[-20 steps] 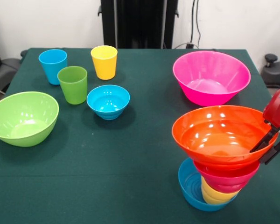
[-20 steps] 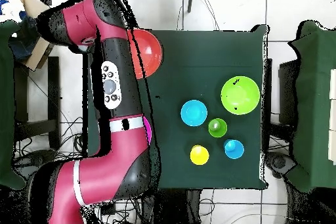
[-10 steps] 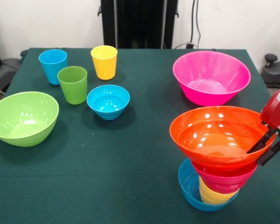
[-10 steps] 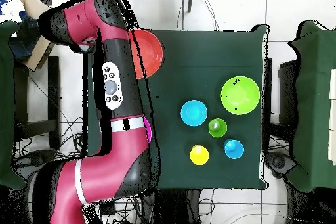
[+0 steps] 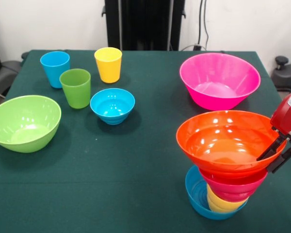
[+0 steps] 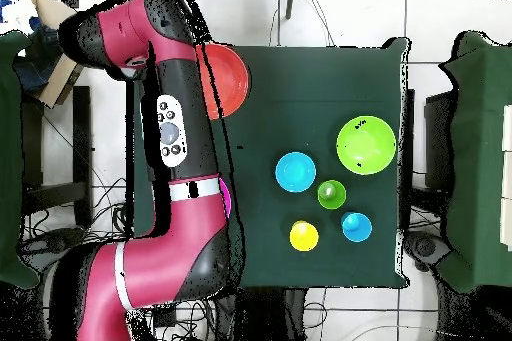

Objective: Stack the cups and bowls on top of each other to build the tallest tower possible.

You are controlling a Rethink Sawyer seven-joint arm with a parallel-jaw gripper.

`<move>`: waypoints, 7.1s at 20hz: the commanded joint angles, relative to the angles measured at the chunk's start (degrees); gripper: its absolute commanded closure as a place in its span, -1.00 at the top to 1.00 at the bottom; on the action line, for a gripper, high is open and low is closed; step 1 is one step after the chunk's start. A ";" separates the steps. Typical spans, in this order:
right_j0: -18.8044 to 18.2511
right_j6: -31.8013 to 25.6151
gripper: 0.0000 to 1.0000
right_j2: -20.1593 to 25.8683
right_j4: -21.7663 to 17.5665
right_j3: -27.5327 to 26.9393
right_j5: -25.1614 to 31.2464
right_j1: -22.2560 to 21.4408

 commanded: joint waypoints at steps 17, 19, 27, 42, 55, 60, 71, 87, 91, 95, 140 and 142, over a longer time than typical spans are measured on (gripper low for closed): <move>-1.55 -11.95 -1.00 5.25 -2.89 3.24 11.99 1.86; -1.79 -12.63 -1.00 5.43 -2.85 3.29 11.65 2.02; -1.94 -14.13 -1.00 6.87 -4.32 2.09 11.99 2.18; -3.03 -19.31 -1.00 14.77 -11.05 0.51 11.78 -0.12; -6.72 -24.39 -1.00 37.37 -34.36 3.22 15.49 -5.61; -8.59 -25.19 -1.00 45.13 -41.93 4.66 15.27 -6.66; -11.35 -24.66 -1.00 56.40 -52.25 7.30 16.77 -7.65; -13.39 -21.98 -1.00 62.01 -55.10 9.57 15.20 -7.11; -13.65 -22.14 -1.00 62.34 -55.87 9.85 15.24 -7.25; -13.51 -21.94 -1.00 62.73 -56.46 9.90 16.62 -7.66; -13.28 -21.08 -1.00 73.33 -67.89 10.00 20.54 -9.48; -13.14 -20.51 -1.00 73.20 -67.89 10.22 20.89 -9.44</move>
